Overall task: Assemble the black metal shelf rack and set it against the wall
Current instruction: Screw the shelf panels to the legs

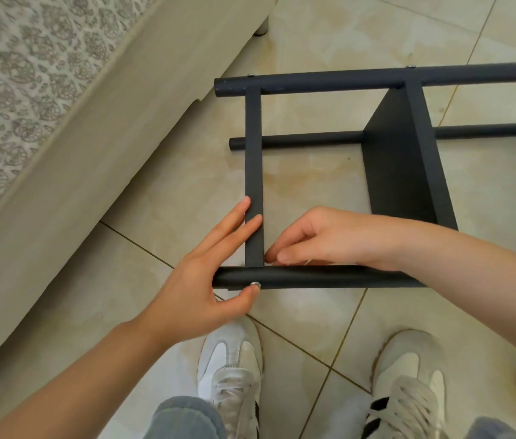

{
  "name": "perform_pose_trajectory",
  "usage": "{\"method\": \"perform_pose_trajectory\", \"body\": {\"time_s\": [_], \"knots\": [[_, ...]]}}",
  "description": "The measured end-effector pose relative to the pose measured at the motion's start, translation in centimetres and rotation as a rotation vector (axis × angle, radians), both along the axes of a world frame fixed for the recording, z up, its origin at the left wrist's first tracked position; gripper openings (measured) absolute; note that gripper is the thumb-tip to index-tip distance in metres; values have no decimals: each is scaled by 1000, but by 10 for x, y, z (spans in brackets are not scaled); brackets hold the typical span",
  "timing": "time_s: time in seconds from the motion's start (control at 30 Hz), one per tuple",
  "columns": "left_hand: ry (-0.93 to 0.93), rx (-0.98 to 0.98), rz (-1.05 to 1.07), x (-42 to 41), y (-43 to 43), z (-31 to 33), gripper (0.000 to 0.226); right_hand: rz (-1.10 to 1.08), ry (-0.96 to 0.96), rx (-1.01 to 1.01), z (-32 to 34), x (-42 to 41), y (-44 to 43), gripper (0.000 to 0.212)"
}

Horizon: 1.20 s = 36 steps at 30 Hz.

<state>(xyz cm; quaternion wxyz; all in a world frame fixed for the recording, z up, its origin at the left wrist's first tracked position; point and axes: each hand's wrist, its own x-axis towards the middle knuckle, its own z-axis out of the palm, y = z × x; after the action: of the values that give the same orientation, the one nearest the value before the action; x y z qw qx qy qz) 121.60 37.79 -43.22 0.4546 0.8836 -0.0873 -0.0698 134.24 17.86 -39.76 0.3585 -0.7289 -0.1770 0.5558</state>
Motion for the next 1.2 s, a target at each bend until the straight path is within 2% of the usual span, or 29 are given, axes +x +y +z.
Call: {"method": "perform_pose_trajectory", "body": {"time_s": [0.17, 0.3, 0.43, 0.53, 0.6, 0.77, 1.07, 1.2], "knots": [[206, -458, 374, -23, -21, -3, 93, -2, -254, 7, 12, -22, -13, 18], [315, -606, 560, -36, -35, -10, 86, 8, -546, -51, 18, -47, -23, 25], [397, -540, 499, -37, -44, -17, 82, -15, -688, -113, 22, -63, -32, 26], [373, -450, 481, -28, -48, -22, 91, 7, -788, -150, 21, -72, -34, 25], [328, -359, 477, -22, -53, -26, 85, 19, -823, -146, 20, -75, -35, 25], [312, -260, 521, -19, -59, -29, 65, 40, -726, -100, 14, -70, -36, 25], [317, -279, 572, -12, -64, -18, 74, 56, -740, -68, 22, -58, -39, 27], [281, -222, 571, -12, -63, -8, 76, 75, -775, -56, 36, -59, -38, 27]]}}
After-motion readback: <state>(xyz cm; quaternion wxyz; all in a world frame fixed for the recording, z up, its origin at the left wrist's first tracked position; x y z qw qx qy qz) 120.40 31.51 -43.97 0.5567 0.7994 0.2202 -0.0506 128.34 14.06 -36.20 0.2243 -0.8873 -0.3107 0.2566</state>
